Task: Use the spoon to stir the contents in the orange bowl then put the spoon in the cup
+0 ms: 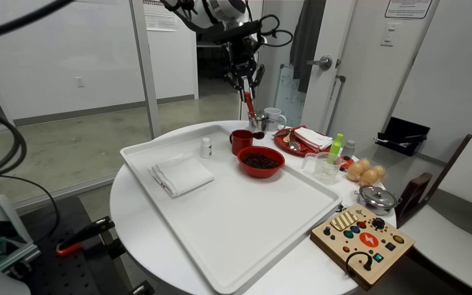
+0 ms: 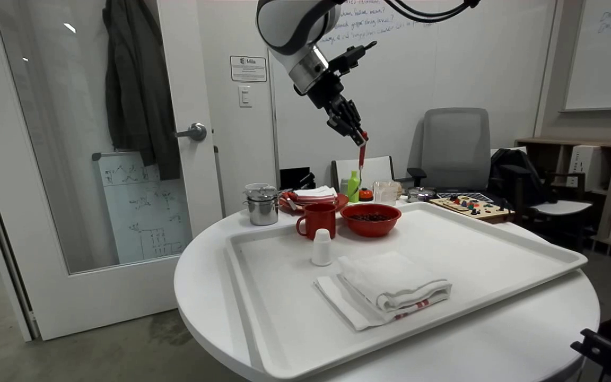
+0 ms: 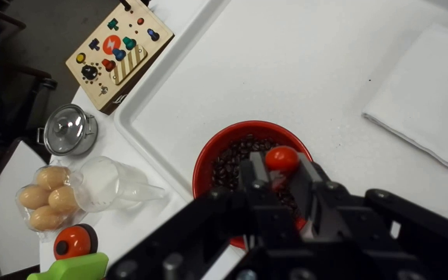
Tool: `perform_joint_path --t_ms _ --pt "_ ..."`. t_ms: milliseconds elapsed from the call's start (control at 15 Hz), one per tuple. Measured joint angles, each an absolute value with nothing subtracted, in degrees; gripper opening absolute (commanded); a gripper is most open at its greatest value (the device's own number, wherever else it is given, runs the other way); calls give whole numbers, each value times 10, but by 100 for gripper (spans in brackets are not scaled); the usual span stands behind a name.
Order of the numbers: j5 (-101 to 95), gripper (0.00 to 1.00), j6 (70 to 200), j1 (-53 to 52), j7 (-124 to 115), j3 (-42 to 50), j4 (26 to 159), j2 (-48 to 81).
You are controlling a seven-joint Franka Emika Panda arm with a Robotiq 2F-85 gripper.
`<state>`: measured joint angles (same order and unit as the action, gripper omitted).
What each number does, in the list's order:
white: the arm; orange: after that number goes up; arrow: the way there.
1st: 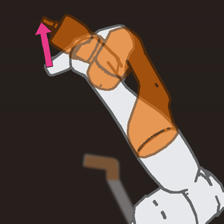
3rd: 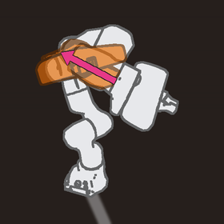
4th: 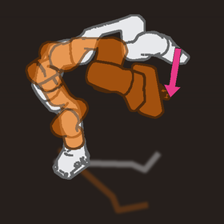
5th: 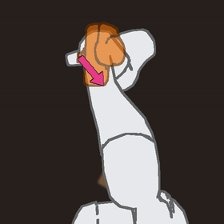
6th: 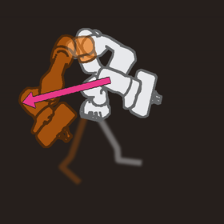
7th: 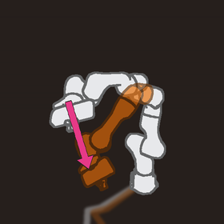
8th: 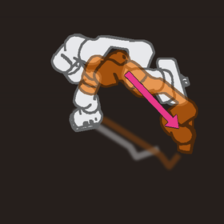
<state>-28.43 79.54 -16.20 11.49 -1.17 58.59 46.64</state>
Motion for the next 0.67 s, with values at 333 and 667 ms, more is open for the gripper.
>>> perform_joint_path --t_ms 333,667 --pt "-290 12 788 -181 115 -12 570 465" --pt "-292 12 766 -204 125 -12 552 469"
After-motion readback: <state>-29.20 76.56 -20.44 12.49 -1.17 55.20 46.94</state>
